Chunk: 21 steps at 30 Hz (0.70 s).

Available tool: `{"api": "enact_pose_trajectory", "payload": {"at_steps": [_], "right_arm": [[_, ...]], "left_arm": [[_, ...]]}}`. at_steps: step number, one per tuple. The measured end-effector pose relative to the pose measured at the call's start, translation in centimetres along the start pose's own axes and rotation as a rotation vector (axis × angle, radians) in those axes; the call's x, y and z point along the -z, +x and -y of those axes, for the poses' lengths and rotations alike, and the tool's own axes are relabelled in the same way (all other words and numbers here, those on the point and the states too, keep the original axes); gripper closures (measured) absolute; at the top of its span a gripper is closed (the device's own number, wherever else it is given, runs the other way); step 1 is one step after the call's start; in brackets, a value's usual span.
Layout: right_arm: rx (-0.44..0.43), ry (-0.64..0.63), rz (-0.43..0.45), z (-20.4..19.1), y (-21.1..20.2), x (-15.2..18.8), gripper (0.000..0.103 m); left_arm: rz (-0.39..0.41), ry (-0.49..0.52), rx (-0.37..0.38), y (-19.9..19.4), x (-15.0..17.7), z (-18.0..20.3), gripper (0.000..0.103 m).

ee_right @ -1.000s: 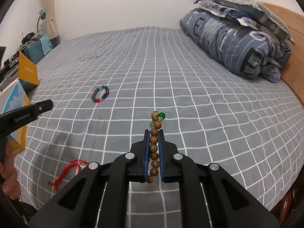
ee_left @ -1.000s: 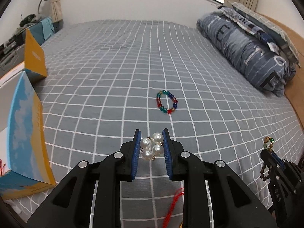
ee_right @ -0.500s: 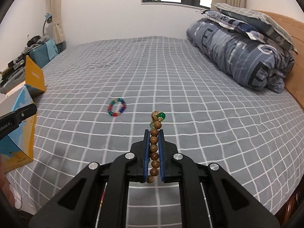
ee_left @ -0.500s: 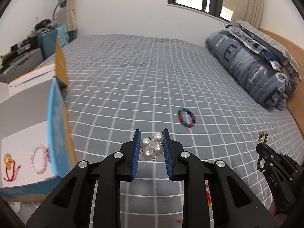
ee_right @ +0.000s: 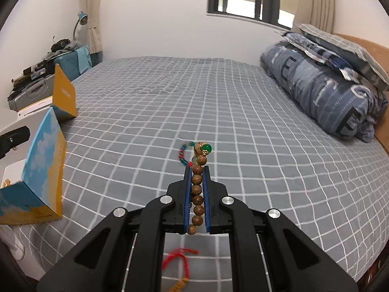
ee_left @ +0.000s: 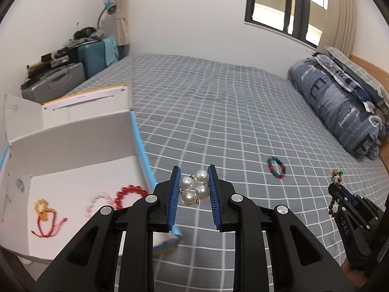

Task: Organize jewelry
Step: 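Lift and carry the pearl pin and wooden bracelet over the white box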

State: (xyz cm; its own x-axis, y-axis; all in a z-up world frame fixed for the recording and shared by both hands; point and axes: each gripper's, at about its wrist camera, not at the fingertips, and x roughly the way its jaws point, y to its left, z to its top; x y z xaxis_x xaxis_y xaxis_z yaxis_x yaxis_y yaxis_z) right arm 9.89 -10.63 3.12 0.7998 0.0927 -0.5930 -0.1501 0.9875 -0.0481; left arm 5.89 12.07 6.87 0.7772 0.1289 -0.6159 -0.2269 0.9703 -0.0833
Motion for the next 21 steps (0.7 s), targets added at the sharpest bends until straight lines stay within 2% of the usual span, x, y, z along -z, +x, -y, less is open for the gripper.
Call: {"api": "enact_pose_trajectory", "payload": {"at_steps": [7, 14, 21], "right_arm": [[-0.074, -0.038, 0.014, -4.9, -0.4, -2.9, 0.095], [-0.162, -0.124, 0.042, -12.6, -1.2, -5.5, 0.095], [-0.28, -0.201, 0.056, -20.2, -2.4, -6.4, 0.095]], "left_arm": [[0.004, -0.04, -0.046, -1.3, -1.1, -3.9, 0.081], [0.025, -0.072, -0.135, -3.0, -1.8, -8.7, 0.08], [0.019, -0.13, -0.238, -4.8, -2.1, -14.7, 0.08]]}}
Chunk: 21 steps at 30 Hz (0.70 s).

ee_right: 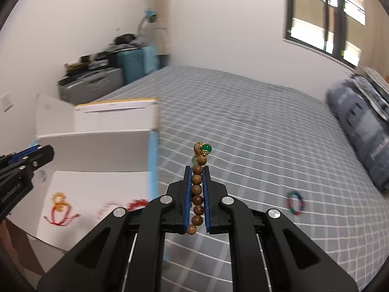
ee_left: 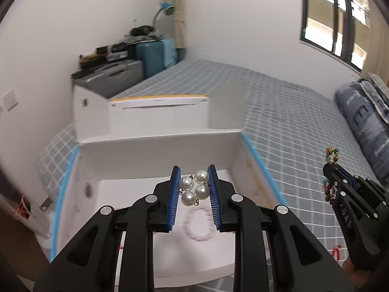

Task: Organize jewelry
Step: 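Lift and carry the pearl pin and wooden bracelet over the white box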

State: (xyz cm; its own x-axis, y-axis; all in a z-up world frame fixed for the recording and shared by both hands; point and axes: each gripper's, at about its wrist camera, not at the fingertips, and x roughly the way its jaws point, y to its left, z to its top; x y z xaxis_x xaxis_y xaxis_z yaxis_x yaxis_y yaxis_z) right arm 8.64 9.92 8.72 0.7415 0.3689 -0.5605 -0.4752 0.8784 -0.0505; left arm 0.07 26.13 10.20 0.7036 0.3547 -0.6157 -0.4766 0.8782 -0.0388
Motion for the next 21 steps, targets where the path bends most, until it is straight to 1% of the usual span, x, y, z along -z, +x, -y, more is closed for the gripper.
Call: {"api": "enact_pose_trajectory", "payload": {"at_steps": [7, 10, 13, 18, 21], "right_arm": [[-0.125, -0.035, -0.057, -6.3, 2.5, -0.8, 0.095], [-0.181, -0.039, -0.114, -8.8, 3.9, -0.6, 0.095], [-0.203, -0.053, -0.159, -10.7, 4.9, -0.3, 0.095], [-0.234, -0.068, -0.285, -12.7, 7.1, 0.4, 0.095], [-0.222, -0.07, -0.33, -13.4, 7.9, 0.9, 0.095]], "left_arm": [[-0.057, -0.065, -0.091, 1.6, 0.5, -6.0, 0.08], [-0.098, -0.083, -0.113, 2.6, 1.2, -8.0, 0.08], [-0.153, -0.093, -0.128, 3.7, 1.6, -9.3, 0.08], [-0.236, -0.104, -0.13, 5.6, 2.6, -10.9, 0.08], [-0.273, -0.107, -0.14, 6.6, 3.3, -11.6, 0.08]]}}
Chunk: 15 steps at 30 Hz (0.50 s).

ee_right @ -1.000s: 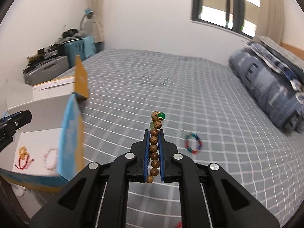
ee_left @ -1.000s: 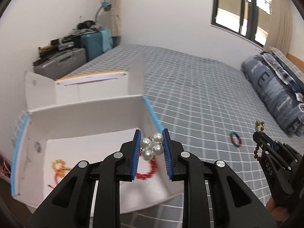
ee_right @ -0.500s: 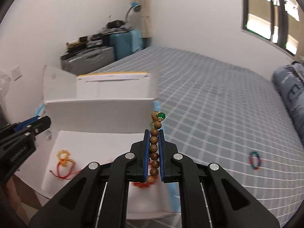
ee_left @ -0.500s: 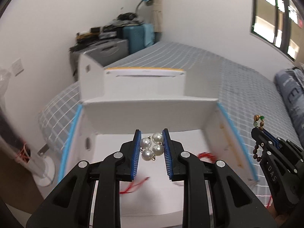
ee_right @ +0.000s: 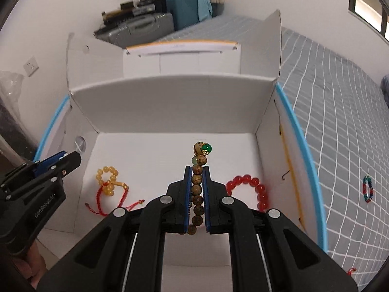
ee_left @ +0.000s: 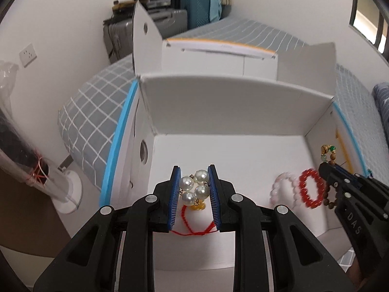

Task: Organize jewelry
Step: 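Lift and carry the pearl pin and wooden bracelet over the white box, then open both tools to drop the pearl pin and wooden bracelet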

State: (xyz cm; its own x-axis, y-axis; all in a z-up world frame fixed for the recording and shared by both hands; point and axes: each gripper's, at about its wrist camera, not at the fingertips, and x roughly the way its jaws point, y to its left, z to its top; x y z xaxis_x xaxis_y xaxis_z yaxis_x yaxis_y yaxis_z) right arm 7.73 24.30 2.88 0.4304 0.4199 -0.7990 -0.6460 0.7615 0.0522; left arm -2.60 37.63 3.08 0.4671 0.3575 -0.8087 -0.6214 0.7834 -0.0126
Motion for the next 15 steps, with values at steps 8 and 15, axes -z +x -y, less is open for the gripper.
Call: {"api": "enact_pose_trajectory", "payload": {"at_steps": [8, 15], "right_arm": [[0.006, 0.013, -0.067, -0.2, 1.7, 0.4, 0.095], [0.002, 0.011, -0.08, -0.2, 1.2, 0.6, 0.082]], "left_arm": [[-0.066, -0.004, -0.01, 1.2, 0.1, -0.5, 0.08], [-0.045, 0.015, -0.029, 0.3, 0.1, 0.4, 0.064]]}}
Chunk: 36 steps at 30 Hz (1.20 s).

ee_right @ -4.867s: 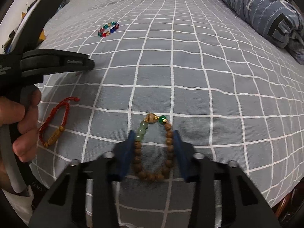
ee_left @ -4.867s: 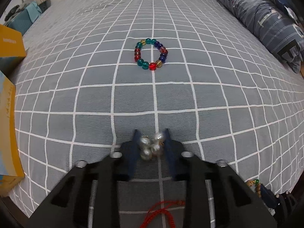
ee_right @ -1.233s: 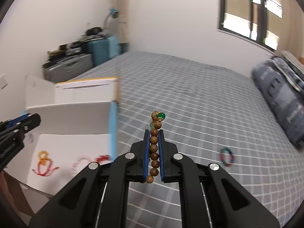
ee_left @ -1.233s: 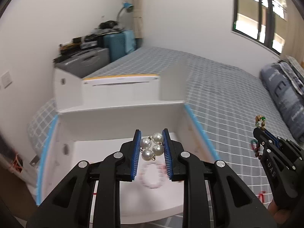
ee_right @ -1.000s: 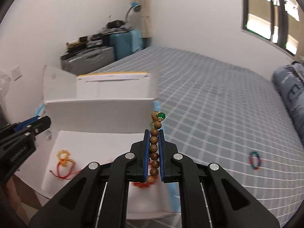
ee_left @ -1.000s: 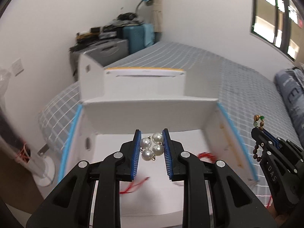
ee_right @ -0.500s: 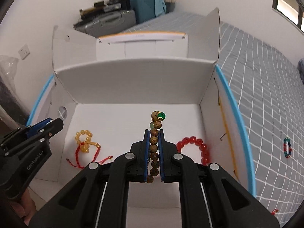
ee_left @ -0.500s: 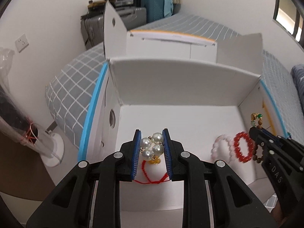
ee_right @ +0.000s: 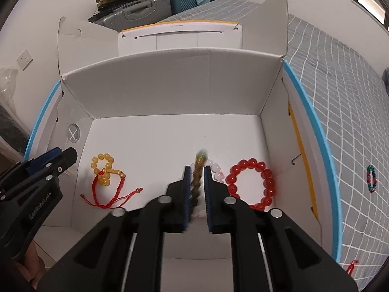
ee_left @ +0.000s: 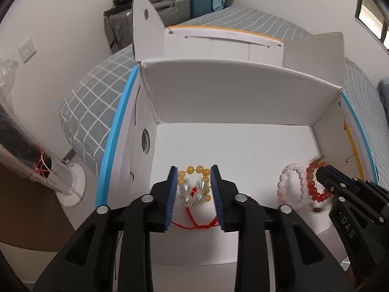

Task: Organize jewelry
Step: 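Open both tools to drop the pearl pin and wooden bracelet, then move both tools back over the red cord and multicolour bead bracelets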

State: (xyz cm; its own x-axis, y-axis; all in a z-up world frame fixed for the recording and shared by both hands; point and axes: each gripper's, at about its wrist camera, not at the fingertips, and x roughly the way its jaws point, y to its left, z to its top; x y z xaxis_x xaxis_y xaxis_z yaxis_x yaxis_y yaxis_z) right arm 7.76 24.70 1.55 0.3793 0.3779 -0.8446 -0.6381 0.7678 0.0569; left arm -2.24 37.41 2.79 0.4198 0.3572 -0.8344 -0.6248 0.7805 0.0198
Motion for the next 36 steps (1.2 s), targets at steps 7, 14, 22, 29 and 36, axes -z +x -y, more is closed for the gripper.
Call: {"api": "enact_pose_trajectory", "payload": {"at_steps": [7, 14, 22, 29, 36], "right_arm": [[-0.019, 0.044, 0.042, 1.1, -1.9, -0.2, 0.028], [0.015, 0.069, 0.092, 2.4, -4.9, -0.5, 0.013], [0.048, 0.072, 0.123, 4.1, -7.9, 0.2, 0.009], [0.094, 0.111, 0.144, 8.3, -10.5, 1.1, 0.009], [0.161, 0.19, 0.154, 15.9, -12.6, 2.7, 0.009]], "left_arm": [[0.069, -0.005, -0.036, -2.1, 0.0, 0.1, 0.025], [0.113, 0.004, -0.045, -4.1, 0.1, 0.4, 0.01], [0.13, 0.03, -0.026, -6.2, 0.5, 1.8, 0.006], [0.134, 0.076, 0.027, -7.7, 1.5, 5.4, 0.006], [0.131, 0.166, 0.136, -9.1, 2.7, 11.9, 0.006]]}}
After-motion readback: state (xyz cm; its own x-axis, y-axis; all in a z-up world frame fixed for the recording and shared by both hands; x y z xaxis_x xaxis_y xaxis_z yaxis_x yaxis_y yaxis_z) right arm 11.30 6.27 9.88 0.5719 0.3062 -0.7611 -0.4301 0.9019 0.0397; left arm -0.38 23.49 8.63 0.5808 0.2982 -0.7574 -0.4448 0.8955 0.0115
